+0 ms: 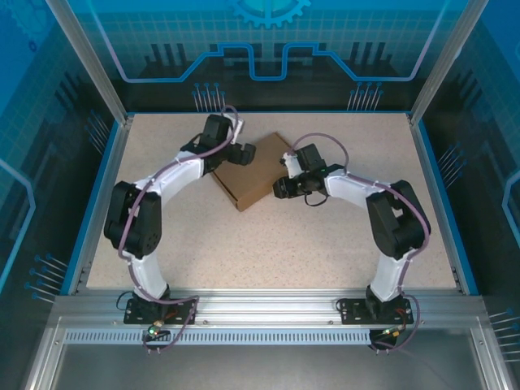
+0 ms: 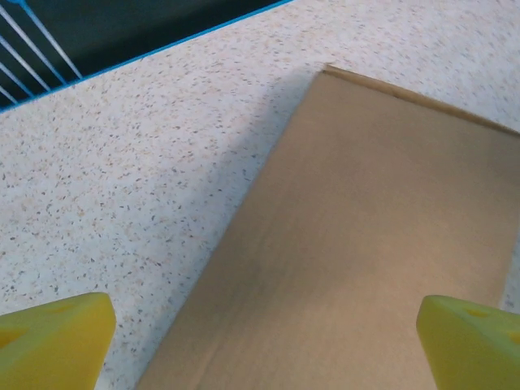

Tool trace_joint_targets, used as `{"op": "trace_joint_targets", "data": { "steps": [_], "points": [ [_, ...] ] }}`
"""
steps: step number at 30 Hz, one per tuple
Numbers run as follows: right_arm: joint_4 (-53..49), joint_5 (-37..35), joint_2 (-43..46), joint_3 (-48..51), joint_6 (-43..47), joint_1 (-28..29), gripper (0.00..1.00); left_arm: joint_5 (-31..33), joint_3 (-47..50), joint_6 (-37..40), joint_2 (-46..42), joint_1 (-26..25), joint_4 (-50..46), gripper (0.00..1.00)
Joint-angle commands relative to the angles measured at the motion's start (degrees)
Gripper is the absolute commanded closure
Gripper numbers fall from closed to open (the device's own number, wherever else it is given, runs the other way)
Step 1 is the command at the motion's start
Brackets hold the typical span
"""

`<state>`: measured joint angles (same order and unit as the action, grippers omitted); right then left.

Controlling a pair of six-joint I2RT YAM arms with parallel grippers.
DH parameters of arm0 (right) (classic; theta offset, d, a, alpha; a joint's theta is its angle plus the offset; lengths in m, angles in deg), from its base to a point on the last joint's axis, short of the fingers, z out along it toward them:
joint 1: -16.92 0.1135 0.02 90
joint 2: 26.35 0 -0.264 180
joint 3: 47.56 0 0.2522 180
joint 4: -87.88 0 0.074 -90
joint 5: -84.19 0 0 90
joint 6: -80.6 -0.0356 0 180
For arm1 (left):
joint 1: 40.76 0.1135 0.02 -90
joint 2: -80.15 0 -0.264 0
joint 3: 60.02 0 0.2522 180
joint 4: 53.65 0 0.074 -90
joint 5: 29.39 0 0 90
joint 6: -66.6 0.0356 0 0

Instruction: Fold the paper box

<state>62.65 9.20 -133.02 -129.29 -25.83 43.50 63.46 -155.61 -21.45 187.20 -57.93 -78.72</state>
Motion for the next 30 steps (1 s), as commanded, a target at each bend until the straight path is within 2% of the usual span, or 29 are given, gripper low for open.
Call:
{"op": "trace_joint_targets", "data": {
  "steps": [1, 9, 14, 30],
  "points": [
    [2.6, -0.5, -3.4, -3.1, -1.8, 0.6, 0.65, -9.9, -5.3, -8.6, 6.1, 3.9, -6.1, 0.05],
    [5.0, -1.0, -8.0, -4.7, -2.9, 0.6, 0.72, -14.4, -19.5, -9.4, 19.9, 6.5, -13.2, 0.06],
    [8.2, -1.4, -8.9, -4.3, -3.6, 0.7, 0.75, -16.9, -25.0, -8.9, 25.2, 6.8, -15.8, 0.07],
    [26.6, -4.2, -10.6, -0.3, -9.3, 3.5, 0.82, -26.4, -22.0, -9.9, 25.7, 6.7, -15.6, 0.13]
  ]
}}
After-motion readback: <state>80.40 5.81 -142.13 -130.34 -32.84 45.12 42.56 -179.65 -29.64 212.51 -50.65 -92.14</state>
